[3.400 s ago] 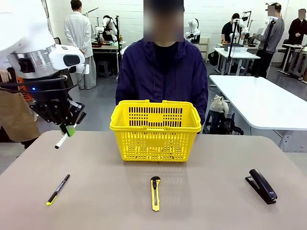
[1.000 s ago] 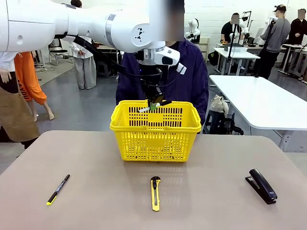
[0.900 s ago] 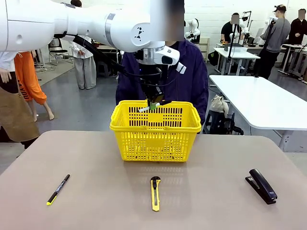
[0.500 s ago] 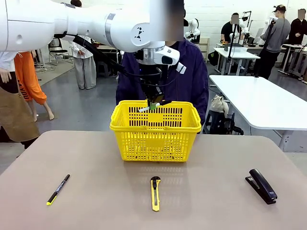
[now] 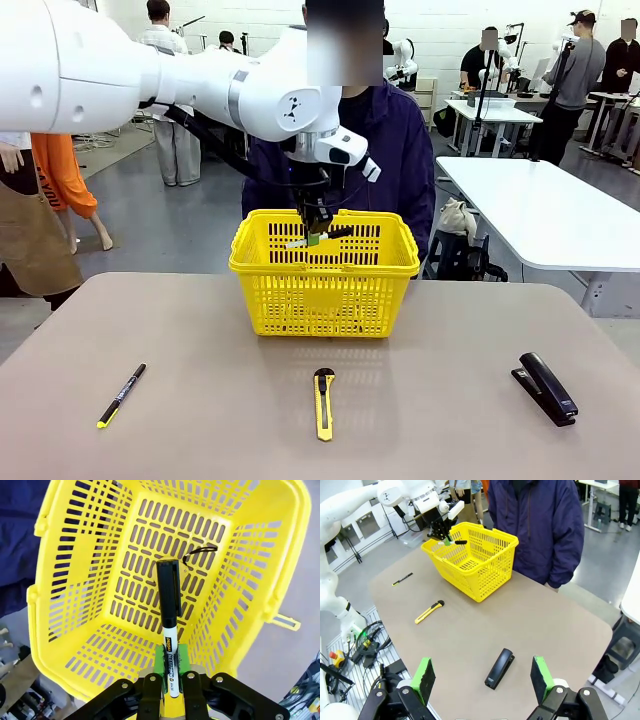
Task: Place the items the person wants into the basket.
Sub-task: Pick up the item the person points to and place it in the Market Basket.
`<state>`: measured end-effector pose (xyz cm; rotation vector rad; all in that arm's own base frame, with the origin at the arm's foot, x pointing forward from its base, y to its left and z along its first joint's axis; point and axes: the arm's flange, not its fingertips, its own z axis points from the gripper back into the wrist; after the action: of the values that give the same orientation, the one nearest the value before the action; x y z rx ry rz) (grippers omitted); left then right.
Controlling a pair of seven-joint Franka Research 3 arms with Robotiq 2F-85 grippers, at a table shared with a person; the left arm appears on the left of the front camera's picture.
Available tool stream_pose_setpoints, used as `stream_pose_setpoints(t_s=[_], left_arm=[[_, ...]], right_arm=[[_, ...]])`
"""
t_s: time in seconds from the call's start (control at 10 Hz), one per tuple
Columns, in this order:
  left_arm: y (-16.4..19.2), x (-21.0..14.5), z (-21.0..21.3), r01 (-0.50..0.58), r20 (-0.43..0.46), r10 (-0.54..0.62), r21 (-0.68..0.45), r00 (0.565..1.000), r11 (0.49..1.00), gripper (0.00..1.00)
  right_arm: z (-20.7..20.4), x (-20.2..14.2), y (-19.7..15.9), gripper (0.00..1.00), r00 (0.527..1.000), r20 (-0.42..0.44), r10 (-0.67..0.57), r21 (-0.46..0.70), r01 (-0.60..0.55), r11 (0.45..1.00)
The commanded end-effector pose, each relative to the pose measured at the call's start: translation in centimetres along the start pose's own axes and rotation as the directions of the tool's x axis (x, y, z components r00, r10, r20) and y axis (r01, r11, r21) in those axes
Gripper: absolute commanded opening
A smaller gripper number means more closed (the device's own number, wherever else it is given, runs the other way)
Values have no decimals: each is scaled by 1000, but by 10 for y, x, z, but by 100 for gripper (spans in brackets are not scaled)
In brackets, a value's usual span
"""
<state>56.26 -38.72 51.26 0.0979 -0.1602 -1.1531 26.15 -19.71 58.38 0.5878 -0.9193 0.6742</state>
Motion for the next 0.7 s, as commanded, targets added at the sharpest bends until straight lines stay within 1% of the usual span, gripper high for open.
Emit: stream_pose_setpoints(t_s=[0.0,0.2,0.6], left_arm=[[13,1,-11,24,3,-24,-8,1000,1000,12],[20,-2,-38,11,-21,-13,-70,1000,997,12],[25,-1,-73,13,-58,-19,-112,998,994,12]], right_arm=[[-1,0,-2,100,1000,23,10,8,-10,1000],[-1,0,-2,100,1000,23,10,8,-10,1000],[-1,0,-2,100,1000,23,10,8,-10,1000]])
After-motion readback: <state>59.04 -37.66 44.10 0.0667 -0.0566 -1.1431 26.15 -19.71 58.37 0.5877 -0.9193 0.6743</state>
